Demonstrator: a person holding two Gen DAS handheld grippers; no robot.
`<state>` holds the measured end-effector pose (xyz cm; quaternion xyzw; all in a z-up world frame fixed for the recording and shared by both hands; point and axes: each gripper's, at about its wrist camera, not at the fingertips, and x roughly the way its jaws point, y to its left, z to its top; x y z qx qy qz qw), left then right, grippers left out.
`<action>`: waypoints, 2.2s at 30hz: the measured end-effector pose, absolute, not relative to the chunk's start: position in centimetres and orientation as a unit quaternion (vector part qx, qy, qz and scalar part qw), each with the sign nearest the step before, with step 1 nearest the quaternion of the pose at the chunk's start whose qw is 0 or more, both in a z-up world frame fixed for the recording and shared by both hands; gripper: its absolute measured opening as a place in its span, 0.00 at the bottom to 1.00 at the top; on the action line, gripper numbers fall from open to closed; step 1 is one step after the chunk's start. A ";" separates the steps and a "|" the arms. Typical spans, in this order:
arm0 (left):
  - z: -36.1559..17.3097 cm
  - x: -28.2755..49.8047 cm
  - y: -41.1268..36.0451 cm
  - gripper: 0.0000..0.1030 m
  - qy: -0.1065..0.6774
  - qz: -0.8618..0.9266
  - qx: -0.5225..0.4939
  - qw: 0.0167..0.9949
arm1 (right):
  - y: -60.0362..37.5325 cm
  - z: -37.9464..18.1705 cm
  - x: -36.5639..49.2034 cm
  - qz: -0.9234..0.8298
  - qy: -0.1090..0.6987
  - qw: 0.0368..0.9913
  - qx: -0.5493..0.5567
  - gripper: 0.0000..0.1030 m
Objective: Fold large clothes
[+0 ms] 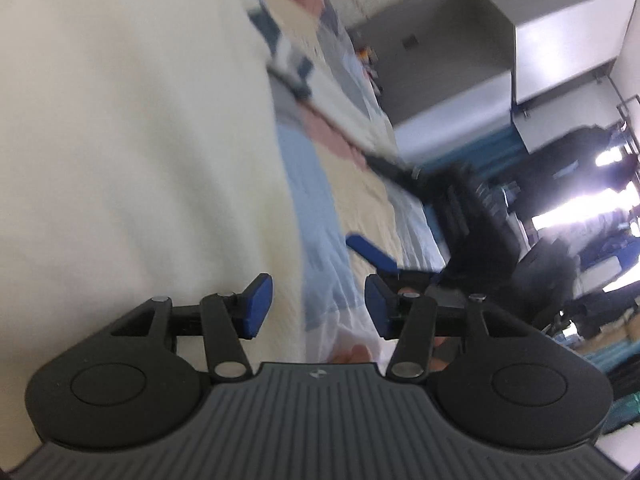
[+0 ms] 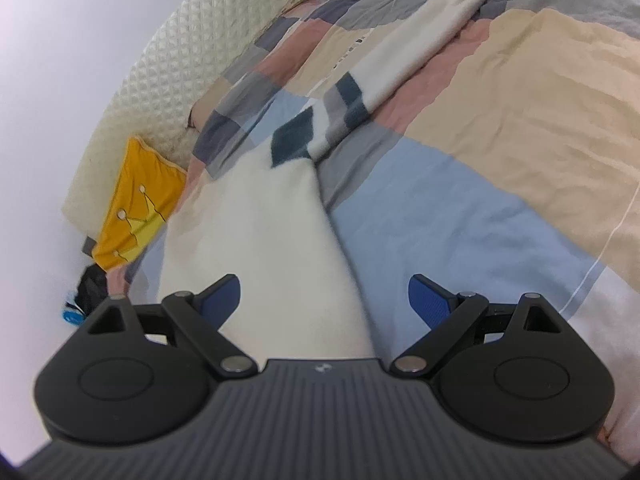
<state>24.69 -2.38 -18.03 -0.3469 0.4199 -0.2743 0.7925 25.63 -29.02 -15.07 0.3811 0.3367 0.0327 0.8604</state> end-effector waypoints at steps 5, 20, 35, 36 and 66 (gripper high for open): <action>-15.0 22.7 4.4 0.55 0.381 -0.193 -0.364 0.828 | -27.4 -14.5 25.6 0.052 0.336 0.878 0.337 0.90; -12.4 19.5 23.0 0.66 0.356 0.083 -0.353 0.861 | -22.0 -14.4 25.7 0.125 0.374 0.887 0.240 0.90; -18.5 23.9 24.7 0.64 0.428 0.097 -0.376 0.816 | -20.5 -15.0 25.8 0.132 0.391 0.883 0.224 0.90; -18.6 24.0 24.6 0.64 0.428 0.099 -0.374 0.816 | -20.2 -15.0 25.8 0.136 0.394 0.882 0.220 0.90; -1.9 31.0 26.4 0.09 0.367 0.202 -0.015 0.908 | -12.6 -15.5 29.5 0.194 0.345 0.909 0.132 0.90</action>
